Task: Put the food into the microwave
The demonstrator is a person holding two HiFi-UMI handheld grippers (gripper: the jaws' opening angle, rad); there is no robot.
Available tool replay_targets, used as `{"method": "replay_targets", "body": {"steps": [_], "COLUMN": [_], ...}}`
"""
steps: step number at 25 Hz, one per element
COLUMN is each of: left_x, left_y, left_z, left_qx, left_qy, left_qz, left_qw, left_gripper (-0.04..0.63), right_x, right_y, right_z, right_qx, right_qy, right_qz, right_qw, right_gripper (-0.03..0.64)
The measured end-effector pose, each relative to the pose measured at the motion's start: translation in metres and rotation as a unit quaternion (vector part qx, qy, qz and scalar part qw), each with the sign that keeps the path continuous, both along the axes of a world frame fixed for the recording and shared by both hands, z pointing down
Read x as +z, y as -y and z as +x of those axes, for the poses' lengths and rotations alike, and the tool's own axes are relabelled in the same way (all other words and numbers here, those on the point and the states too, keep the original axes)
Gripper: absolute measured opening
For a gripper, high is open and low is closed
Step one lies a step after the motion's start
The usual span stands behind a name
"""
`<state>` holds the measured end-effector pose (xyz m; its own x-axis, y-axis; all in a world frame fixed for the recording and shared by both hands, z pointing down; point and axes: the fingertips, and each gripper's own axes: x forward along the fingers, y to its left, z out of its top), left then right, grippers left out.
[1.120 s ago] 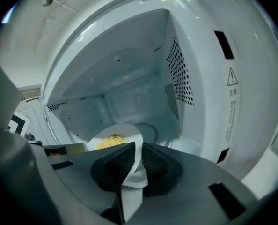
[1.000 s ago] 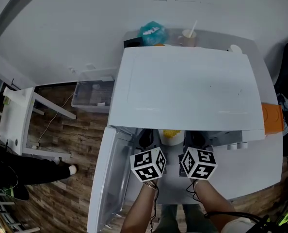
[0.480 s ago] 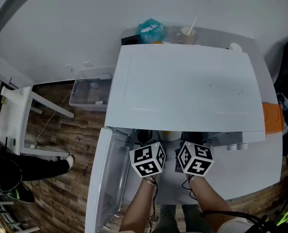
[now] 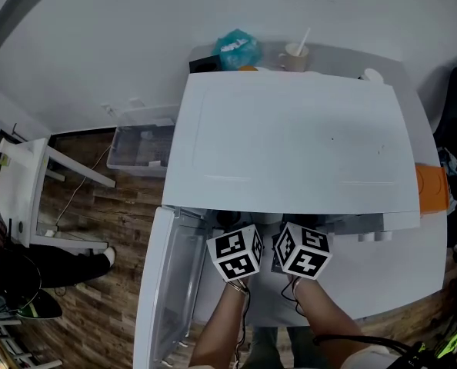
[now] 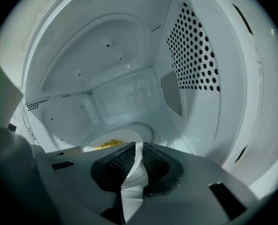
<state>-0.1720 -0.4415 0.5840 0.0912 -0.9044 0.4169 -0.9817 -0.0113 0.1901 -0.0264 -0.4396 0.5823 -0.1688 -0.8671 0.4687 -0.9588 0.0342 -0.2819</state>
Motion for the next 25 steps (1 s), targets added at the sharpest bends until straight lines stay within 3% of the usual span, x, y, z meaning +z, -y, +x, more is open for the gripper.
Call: {"method": "replay_targets", "body": {"steps": [10, 25], "left_x": [-0.008, -0.022], "left_y": [-0.002, -0.041], "left_z": [-0.004, 0.003], "left_qx": [-0.019, -0.025], "left_qy": [-0.018, -0.027], "left_qz": [0.02, 0.019], "left_qw": [0.9995, 0.9991], "left_gripper": [0.054, 0.054], "right_x": [0.0, -0.016], "right_y": [-0.001, -0.017], "right_z": [0.008, 0.01], "right_qx": [0.021, -0.011], "right_qy": [0.012, -0.016], "right_qz": [0.003, 0.021], "right_qw": [1.0, 1.0], "right_gripper": [0.049, 0.051]}}
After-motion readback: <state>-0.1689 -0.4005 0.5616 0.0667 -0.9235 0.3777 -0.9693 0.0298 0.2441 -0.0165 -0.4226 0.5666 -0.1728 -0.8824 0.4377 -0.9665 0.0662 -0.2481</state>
